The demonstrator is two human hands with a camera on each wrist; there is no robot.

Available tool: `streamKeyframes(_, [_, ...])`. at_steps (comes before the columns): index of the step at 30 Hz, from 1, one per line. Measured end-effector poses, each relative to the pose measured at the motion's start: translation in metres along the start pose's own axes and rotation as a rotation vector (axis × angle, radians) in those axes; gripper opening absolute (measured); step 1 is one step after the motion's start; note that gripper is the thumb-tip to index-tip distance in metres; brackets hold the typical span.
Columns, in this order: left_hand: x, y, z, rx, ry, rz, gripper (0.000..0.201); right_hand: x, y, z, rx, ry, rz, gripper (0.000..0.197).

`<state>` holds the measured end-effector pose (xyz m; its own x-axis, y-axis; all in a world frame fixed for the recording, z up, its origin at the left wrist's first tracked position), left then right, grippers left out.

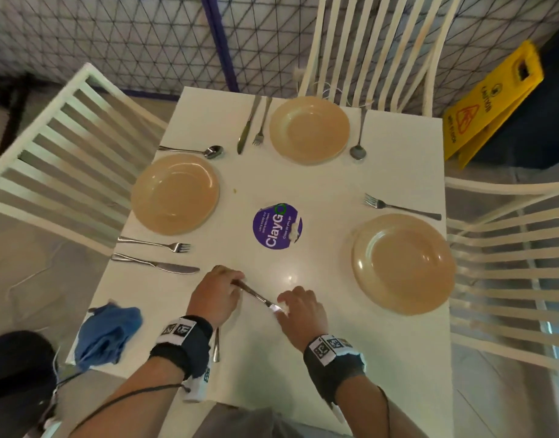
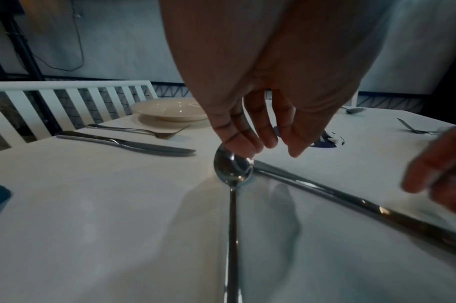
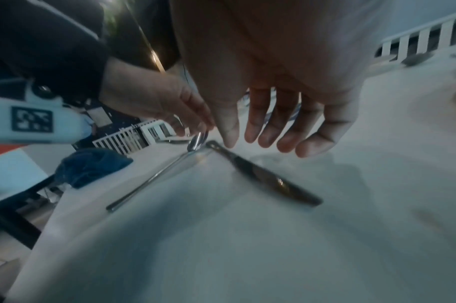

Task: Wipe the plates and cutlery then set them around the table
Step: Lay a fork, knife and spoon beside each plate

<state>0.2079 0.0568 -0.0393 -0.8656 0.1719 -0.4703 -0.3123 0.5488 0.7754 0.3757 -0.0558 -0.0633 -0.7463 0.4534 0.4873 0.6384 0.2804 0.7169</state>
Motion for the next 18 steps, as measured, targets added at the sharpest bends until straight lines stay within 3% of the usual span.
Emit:
streamKeyframes(6, [0.002, -0.013, -0.016, 0.088, -0.087, 0.007, 0.031, 0.034, -0.031, 0.023, -0.033, -0.025, -0.215, 0.036])
streamKeyframes(10, [0.008, -0.018, -0.020, 0.090, -0.117, 0.039, 0.029, 0.049, -0.040, 0.031, -0.028, -0.021, -0.361, 0.028])
streamKeyframes(18, [0.014, -0.019, -0.015, 0.120, -0.123, 0.048, 0.025, 0.054, -0.035, 0.037, 0.018, -0.112, -0.475, 0.025])
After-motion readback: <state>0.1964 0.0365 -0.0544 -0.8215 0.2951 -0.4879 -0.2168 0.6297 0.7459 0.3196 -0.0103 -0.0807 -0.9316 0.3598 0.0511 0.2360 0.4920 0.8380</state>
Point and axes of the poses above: each hand's wrist, its own z-axis towards the middle knuckle, its own y-axis out of the back of the hand, x = y × z, the point moved 4 cm from there along z, towards the middle knuckle
